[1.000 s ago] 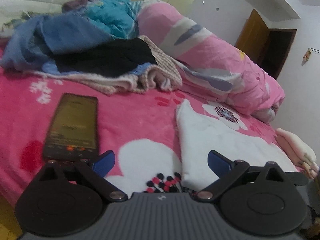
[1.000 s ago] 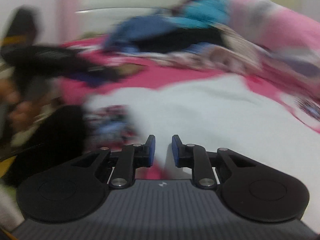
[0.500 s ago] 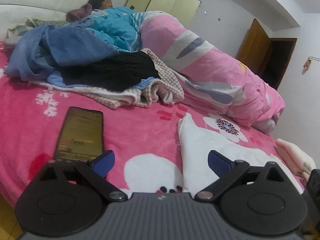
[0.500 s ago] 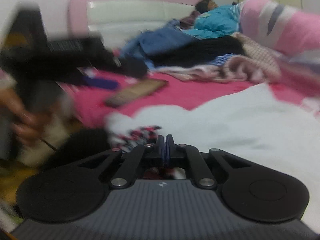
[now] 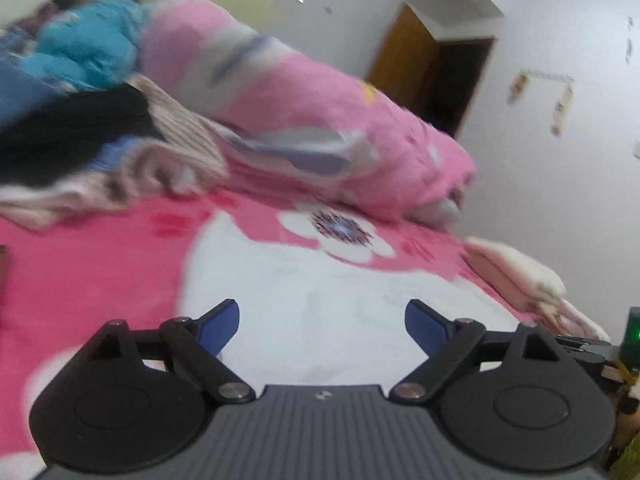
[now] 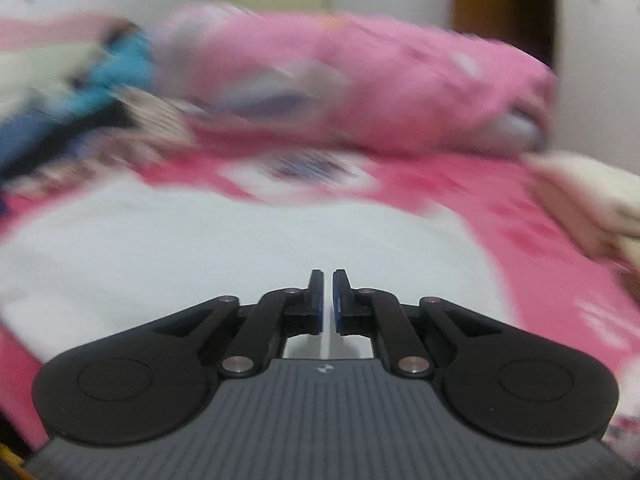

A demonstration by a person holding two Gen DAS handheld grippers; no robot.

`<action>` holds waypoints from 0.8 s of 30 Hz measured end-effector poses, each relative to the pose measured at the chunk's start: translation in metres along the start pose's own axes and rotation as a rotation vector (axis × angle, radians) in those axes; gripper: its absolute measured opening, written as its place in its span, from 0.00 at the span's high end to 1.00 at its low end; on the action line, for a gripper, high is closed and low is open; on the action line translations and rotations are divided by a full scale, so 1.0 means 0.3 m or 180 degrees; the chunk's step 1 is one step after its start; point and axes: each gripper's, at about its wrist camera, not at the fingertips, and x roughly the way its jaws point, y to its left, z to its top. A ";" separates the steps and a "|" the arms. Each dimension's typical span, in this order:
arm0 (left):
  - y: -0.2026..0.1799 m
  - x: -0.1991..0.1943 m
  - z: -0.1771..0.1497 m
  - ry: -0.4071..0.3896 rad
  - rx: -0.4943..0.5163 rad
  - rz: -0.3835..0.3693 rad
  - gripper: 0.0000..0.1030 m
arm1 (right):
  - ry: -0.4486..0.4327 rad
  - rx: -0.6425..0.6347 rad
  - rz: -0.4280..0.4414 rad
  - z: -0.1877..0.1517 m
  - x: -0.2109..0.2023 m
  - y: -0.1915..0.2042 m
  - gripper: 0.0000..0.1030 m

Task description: Fold clothes

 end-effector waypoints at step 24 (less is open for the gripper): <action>0.001 0.443 0.143 0.0589 0.0311 0.0607 0.00 | 0.0425 0.0580 0.0063 0.246 0.480 -0.231 0.91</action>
